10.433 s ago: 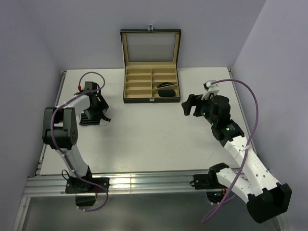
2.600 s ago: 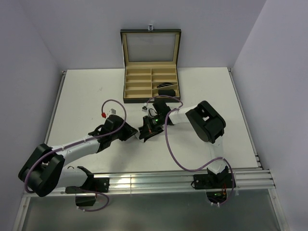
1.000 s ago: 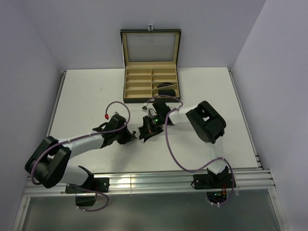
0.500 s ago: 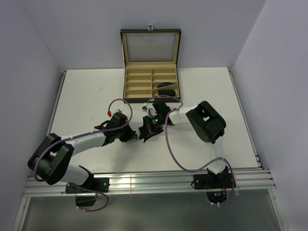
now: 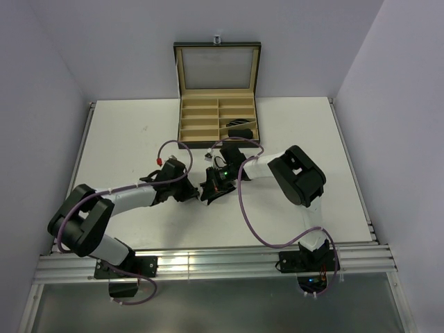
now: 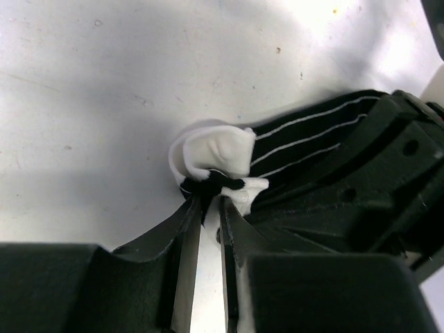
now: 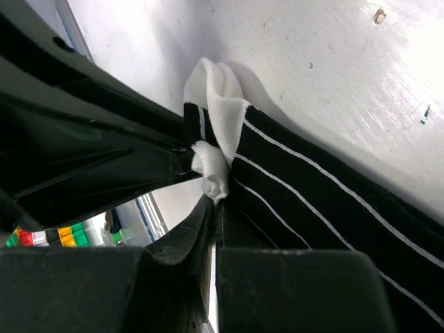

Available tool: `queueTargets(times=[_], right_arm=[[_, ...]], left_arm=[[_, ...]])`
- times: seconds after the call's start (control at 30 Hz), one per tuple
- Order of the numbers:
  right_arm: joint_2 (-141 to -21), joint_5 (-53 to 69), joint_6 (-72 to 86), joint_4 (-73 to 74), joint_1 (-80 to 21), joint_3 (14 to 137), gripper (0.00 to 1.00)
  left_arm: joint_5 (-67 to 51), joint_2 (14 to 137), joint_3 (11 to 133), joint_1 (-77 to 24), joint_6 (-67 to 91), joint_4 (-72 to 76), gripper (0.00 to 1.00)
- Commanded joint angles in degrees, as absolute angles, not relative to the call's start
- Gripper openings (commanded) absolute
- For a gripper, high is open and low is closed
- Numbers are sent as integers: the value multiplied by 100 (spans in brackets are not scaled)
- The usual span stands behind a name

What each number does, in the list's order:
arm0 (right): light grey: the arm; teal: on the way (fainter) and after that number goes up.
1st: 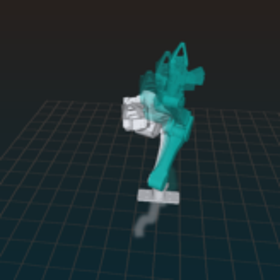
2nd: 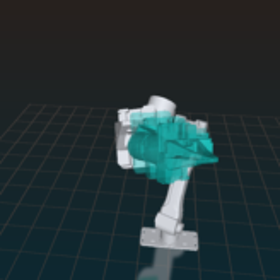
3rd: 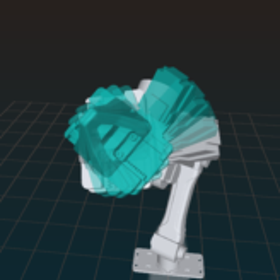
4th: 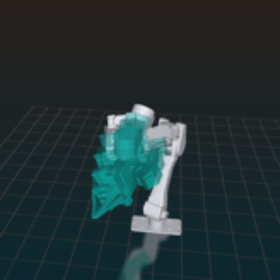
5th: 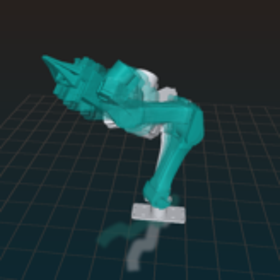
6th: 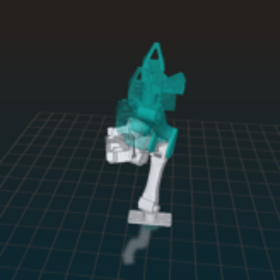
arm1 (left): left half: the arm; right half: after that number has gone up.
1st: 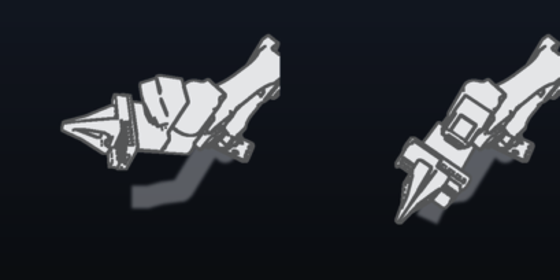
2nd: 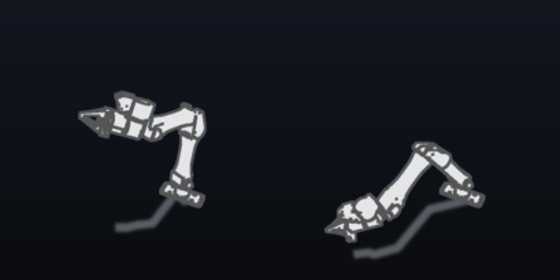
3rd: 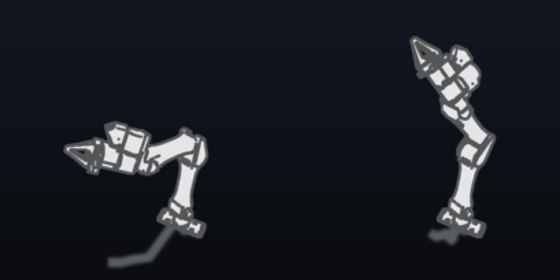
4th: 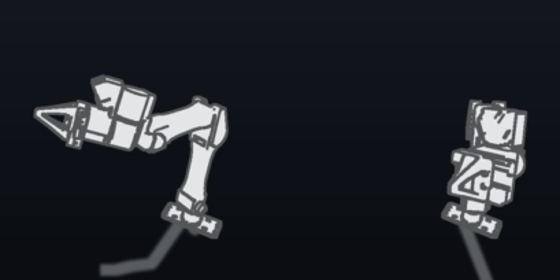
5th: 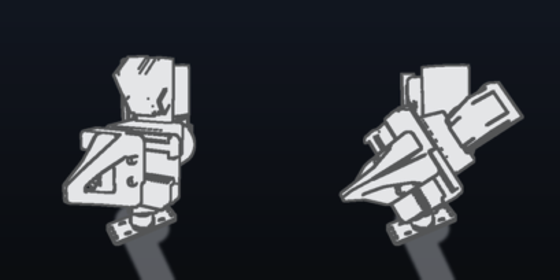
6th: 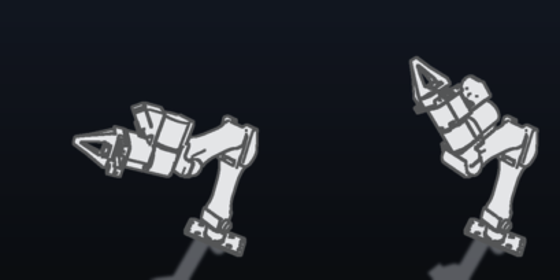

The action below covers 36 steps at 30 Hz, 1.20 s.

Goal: Roll the socks
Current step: Roll the sock at the center of the board.

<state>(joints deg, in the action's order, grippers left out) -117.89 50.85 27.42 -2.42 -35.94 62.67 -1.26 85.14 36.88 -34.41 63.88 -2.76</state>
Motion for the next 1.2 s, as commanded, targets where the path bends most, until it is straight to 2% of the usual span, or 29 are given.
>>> queueTargets(times=[0.0, 0.2, 0.3, 0.43, 0.63, 0.77, 0.97, 1.07, 1.17], right_arm=[[-11646, 4825, 2611, -105, -3551, 6258, 0], [-11558, 4676, 2575, -62, -3542, 6144, 1], [-11409, 4475, 2453, 87, -3560, 6065, 7], [-11022, 4132, 2312, 272, -3586, 5907, 24], [-10328, 3368, 2101, 614, -3770, 5810, 43], [-9784, 2421, 1881, 625, -4033, 5696, 44], [-8983, 934, 1073, -156, -4832, 5248, 44], [-9052, 862, 1186, -535, -4896, 5186, 42], [-9306, 862, 1335, -1001, -4896, 5177, 34]], left_arm=[[-27, 8657, 3911, -3375, 6363, -123, 23], [343, 8754, 3876, -3305, 6609, -386, 22], [325, 8903, 3867, -3305, 6706, -474, 21], [281, 9061, 3937, -3305, 6715, -519, 20], [264, 9079, 3999, -3305, 6697, -492, 20], [220, 9097, 4069, -3305, 6671, -475, 20], [158, 9158, 4192, -3296, 6609, -501, 20], [106, 9158, 4166, -3305, 6609, -475, 20], [105, 9141, 4157, -3305, 6601, -466, 20]])
